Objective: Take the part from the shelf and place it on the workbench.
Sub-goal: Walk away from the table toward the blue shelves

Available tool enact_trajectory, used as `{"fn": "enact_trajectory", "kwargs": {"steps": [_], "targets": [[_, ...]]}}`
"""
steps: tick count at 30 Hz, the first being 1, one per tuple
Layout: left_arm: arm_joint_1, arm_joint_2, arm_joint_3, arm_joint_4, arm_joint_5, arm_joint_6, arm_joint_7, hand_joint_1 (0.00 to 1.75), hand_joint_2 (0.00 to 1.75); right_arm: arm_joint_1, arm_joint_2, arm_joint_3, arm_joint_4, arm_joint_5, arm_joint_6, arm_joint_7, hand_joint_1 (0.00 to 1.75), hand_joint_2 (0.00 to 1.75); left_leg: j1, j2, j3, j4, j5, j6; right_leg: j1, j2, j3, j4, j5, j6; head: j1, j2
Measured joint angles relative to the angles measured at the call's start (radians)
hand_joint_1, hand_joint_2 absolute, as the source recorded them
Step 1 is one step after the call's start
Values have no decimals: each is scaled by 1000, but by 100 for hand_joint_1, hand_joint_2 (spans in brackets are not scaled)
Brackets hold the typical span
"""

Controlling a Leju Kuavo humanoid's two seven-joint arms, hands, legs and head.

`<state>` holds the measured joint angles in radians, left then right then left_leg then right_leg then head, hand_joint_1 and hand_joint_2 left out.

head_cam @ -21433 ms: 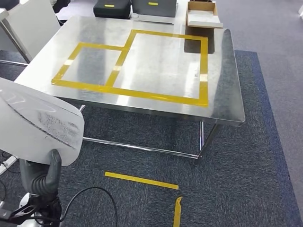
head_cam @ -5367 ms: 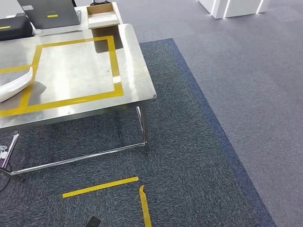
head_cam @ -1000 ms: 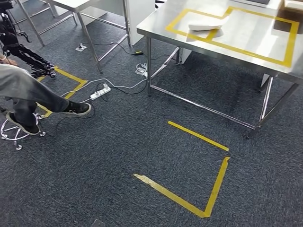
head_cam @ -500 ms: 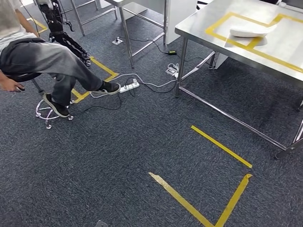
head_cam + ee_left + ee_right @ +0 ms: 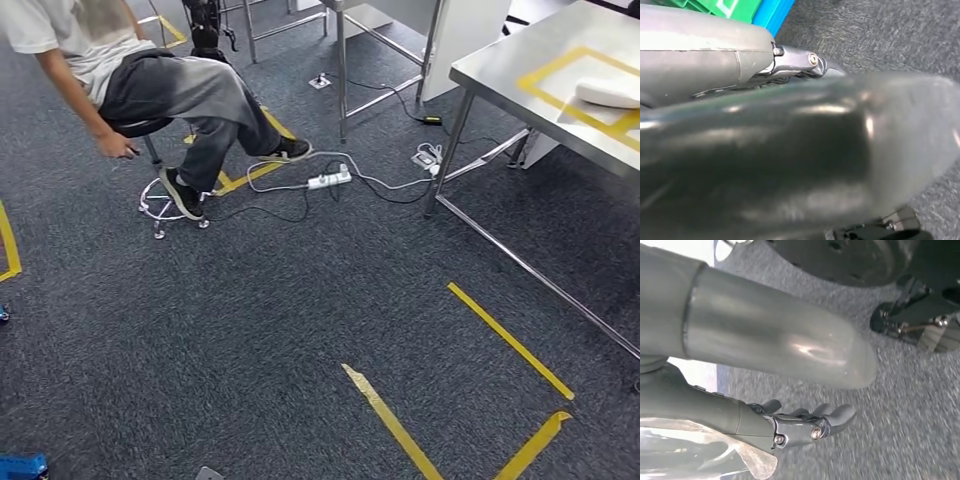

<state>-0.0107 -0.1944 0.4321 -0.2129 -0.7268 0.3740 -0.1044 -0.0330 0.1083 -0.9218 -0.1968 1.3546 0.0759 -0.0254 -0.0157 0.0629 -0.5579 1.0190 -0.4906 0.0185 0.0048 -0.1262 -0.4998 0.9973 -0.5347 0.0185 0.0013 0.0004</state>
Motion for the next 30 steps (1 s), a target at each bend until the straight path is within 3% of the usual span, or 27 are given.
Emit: {"fn": "enact_trajectory", "kwargs": {"steps": [1, 3, 5, 6, 7, 8, 9, 10, 12, 14, 16, 17, 19, 21, 23, 24, 25, 27, 29, 30], "targets": [[2, 0, 1, 0, 0, 2, -1, 0, 0, -3, 0, 0, 0, 0, 0, -4, 0, 0, 2, -10, 0, -4, 3, 5, -1, -7, 1, 0, -2, 5, -1, 0], [6, 1, 4, 0, -2, 6, -1, 0, 0, -7, 2, 0, 0, 2, 0, -13, 0, 0, 6, -30, 1, -13, 11, 16, -5, 27, -11, 28, -27, 15, 3, 0], [4, 2, 4, 0, -7, 10, -1, 0, 0, -5, 4, 1, 1, 8, 1, -21, 0, 0, 9, -54, 0, -17, 16, 23, -9, 92, -62, 136, -88, 21, 8, 0], [3, 2, 5, 0, -10, 11, -1, 0, 0, -3, 7, 2, 2, 14, 2, -26, 0, 0, 8, -67, -3, -17, 17, 25, -11, 111, -96, 206, -118, 23, 9, 0], [3, 3, 6, 0, -14, 12, -1, 0, 0, -2, 9, 3, 2, 19, 4, -31, 0, 0, 8, -81, -4, -17, 17, 26, -12, 120, -123, 259, -133, 24, 9, 0], [4, 5, 8, 0, -16, 13, 0, 0, 0, -1, 11, 6, 3, 26, 6, -36, 0, 0, 8, -95, -4, -16, 18, 26, -12, 123, -136, 279, -129, 24, 9, 0], [6, 7, 11, 0, -19, 14, 0, 0, 0, 0, 15, 9, 4, 31, 7, -42, 0, 0, 8, -110, -4, -15, 18, 25, -14, 126, -130, 260, -105, 25, 8, 0], [7, 8, 13, 0, -20, 14, 1, 0, 0, -1, 17, 12, 4, 36, 8, -47, 0, 0, 8, -125, -3, -14, 18, 24, -16, 131, -108, 206, -67, 25, 8, 0], [7, 11, 16, 0, -25, 15, 2, 0, 0, -3, 26, 20, 6, 43, 8, -55, 0, 0, 9, -152, -7, -6, 17, 17, -23, 176, -49, 76, -9, 26, 8, 0], [6, 13, 17, 0, -34, 17, 5, 0, 0, -6, 37, 27, 9, 49, 8, -59, 0, 0, 11, -176, -17, 2, 18, 5, -25, 211, -18, 16, -1, 24, 8, 0], [8, 14, 17, 0, -45, 18, 14, 0, 0, -7, 43, 33, 10, 53, 8, -59, 0, 0, 16, -197, -26, 3, 23, -9, -22, 199, -13, 11, -2, 17, 7, 0], [11, 15, 17, 0, -49, 18, 18, 0, 0, -8, 46, 35, 10, 54, 8, -59, 0, 0, 17, -194, -29, 7, 20, -14, -22, 187, -10, 7, 1, 11, 7, 0], [14, 17, 17, 0, -54, 18, 26, 0, 0, -11, 56, 38, 10, 56, 8, -60, 0, 0, 16, -150, -55, 62, -15, -22, -22, 158, -5, -2, 7, -4, 2, 0], [12, 18, 17, 0, -56, 19, 31, 0, 0, -12, 63, 42, 11, 58, 8, -60, 0, 0, 16, -96, -109, 182, -75, -28, -18, 126, -2, -4, 6, -13, -2, 0], [13, 18, 18, 0, -57, 19, 34, 0, 0, -11, 66, 45, 11, 62, 10, -58, 0, 0, 18, -78, -147, 265, -99, -31, -14, 91, 0, -4, 1, -17, -2, 0], [15, 19, 18, 0, -57, 20, 35, 0, 0, -12, 67, 48, 11, 65, 11, -56, 0, 0, 19, -73, -143, 259, -85, -31, -14, 76, 2, -4, -1, -17, -2, 0], [18, 20, 19, 0, -57, 20, 36, 0, 0, -13, 68, 51, 11, 68, 12, -55, 0, 0, 19, -66, -121, 217, -56, -29, -13, 62, 5, -4, -4, -16, -3, 0], [19, 24, 20, 0, -57, 22, 36, 0, 0, -16, 72, 58, 12, 76, 14, -52, 0, 0, 12, -24, -54, 89, 2, -23, -10, 39, 10, -3, -11, -10, -3, 0], [16, 26, 21, 0, -59, 24, 35, 0, 0, -17, 76, 65, 12, 86, 16, -47, 0, 0, 4, 9, -18, 17, 15, -13, -5, 16, 11, -3, -21, 0, -2, 0], [15, 26, 21, 0, -62, 24, 35, 0, 0, -19, 77, 69, 12, 90, 17, -44, 0, 0, 1, 8, -16, 10, 9, -9, -3, 4, 12, -3, -24, 5, -2, 0]]}}
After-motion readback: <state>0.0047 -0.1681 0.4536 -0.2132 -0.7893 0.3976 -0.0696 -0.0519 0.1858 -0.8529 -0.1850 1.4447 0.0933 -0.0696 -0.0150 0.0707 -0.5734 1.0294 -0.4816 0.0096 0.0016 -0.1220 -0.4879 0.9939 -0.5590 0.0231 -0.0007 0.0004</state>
